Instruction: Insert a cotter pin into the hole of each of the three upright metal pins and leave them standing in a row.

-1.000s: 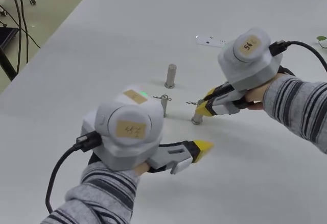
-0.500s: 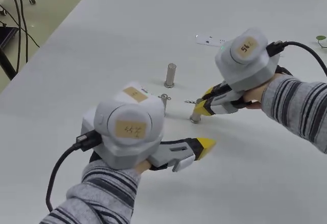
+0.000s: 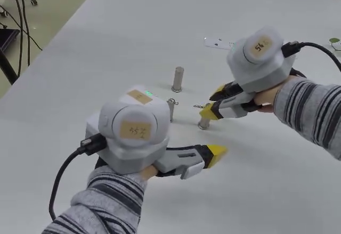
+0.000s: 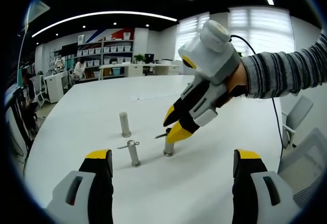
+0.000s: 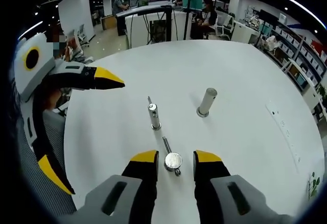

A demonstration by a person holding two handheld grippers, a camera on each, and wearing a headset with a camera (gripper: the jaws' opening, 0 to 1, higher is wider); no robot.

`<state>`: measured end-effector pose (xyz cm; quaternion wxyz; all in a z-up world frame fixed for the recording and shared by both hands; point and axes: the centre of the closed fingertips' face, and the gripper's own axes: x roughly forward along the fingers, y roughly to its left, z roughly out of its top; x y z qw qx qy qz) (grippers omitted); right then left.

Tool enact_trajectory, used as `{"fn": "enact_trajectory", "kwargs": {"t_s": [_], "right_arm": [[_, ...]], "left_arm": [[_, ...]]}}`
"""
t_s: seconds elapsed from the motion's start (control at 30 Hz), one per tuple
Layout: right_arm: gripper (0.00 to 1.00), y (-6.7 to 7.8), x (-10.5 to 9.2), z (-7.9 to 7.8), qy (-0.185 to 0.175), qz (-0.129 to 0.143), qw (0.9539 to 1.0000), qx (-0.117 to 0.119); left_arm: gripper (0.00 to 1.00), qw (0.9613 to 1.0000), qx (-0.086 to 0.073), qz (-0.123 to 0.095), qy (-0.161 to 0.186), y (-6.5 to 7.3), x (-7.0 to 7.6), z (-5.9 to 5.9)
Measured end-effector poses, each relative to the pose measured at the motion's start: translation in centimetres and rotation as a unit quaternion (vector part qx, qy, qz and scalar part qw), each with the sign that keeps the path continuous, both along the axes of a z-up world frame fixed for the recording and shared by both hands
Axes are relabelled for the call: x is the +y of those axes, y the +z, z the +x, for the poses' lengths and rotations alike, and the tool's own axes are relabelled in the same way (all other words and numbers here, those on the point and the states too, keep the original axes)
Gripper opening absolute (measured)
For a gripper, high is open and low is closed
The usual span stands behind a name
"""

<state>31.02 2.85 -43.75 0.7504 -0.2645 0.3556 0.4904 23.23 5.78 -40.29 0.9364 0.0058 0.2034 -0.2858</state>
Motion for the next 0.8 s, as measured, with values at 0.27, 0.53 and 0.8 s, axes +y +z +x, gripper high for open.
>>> {"fn": "enact_trajectory", "kwargs": {"t_s": [0.27, 0.53, 0.8], "right_arm": [[0.29, 2.1, 1.6, 2.4, -0.042, 0.072, 0.9961, -0.029], [0.31, 2.5, 3.4, 4.9, -0.096, 0.136, 0.9855, -0.031], [0.29, 1.6, 5.5, 7.1, -0.124, 0.167, 0.9776, -0.035]], "left_arm": [[0.99, 0.9999, -0.001, -0.012, 0.002, 0.2, -0.2, 0.1], [0.99, 1.0000, -0.004, -0.006, 0.006, 0.2, 0.2, 0.2], [0.98, 0.9999, 0.000, -0.001, 0.015, 0.0, 0.6, 0.5]]}}
